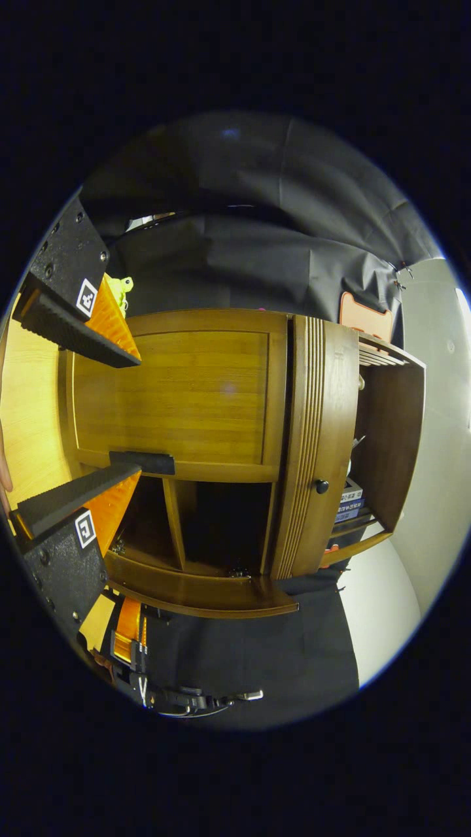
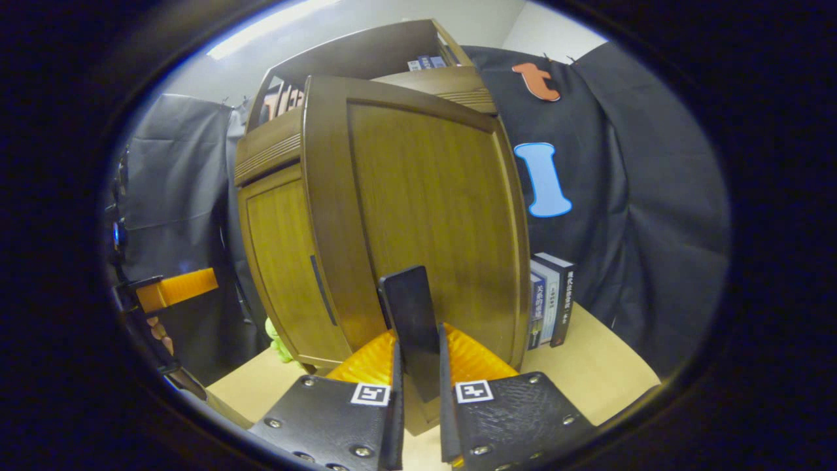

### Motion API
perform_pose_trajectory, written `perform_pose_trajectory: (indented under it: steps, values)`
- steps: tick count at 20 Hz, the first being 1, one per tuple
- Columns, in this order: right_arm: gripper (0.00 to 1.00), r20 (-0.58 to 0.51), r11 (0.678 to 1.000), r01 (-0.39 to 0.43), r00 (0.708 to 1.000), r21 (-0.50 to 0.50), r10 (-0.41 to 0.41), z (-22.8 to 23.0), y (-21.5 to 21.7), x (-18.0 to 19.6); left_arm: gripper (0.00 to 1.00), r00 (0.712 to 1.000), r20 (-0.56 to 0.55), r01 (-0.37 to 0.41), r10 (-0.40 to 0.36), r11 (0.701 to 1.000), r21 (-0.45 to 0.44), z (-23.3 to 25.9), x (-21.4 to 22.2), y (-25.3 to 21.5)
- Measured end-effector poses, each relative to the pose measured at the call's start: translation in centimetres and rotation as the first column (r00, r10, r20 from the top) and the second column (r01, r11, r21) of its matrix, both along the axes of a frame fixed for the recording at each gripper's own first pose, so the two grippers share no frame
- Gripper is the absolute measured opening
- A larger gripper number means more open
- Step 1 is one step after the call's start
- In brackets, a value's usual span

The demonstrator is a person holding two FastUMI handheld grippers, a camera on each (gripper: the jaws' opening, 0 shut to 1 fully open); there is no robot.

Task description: Open the right door of the double-door shoe cabinet with the right hand, and open the left door with the left hand.

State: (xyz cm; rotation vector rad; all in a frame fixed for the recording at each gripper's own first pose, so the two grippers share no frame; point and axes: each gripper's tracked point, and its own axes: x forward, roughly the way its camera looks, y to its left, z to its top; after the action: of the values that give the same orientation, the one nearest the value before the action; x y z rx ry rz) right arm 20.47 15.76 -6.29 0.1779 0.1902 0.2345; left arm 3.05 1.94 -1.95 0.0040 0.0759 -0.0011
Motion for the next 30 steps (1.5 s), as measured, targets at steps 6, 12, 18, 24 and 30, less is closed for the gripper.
perform_pose_trajectory:
  steps: [6,12,18,24,30]
  values:
    - [0.22,0.010,0.993,0.092,0.996,-0.078,-0.092,-0.7,-3.3,0.3,0.92,0.997,0.036,0.069,-0.070,0.997,0.019,0.8,-1.4,-2.0]
    - [0.07,0.032,0.960,0.263,0.965,-0.099,-0.262,-0.8,-7.1,1.7,0.92,0.997,0.051,0.065,-0.066,0.998,0.015,0.9,-1.9,-2.4]
    - [0.01,0.037,0.972,0.235,0.971,-0.020,-0.234,-0.1,-6.8,1.7,0.91,0.997,0.062,0.050,-0.049,0.999,-0.019,1.2,-2.0,-2.7]
    - [0.01,0.056,0.988,0.145,0.988,-0.052,-0.142,-0.2,-7.3,1.7,0.92,0.998,0.053,0.025,-0.023,0.999,-0.041,0.9,-1.3,-2.3]
    - [0.13,0.063,0.998,0.050,0.997,-0.029,-0.048,-0.1,-6.0,1.5,0.92,1.000,0.022,0.006,-0.004,0.998,-0.067,-0.3,0.3,-3.1]
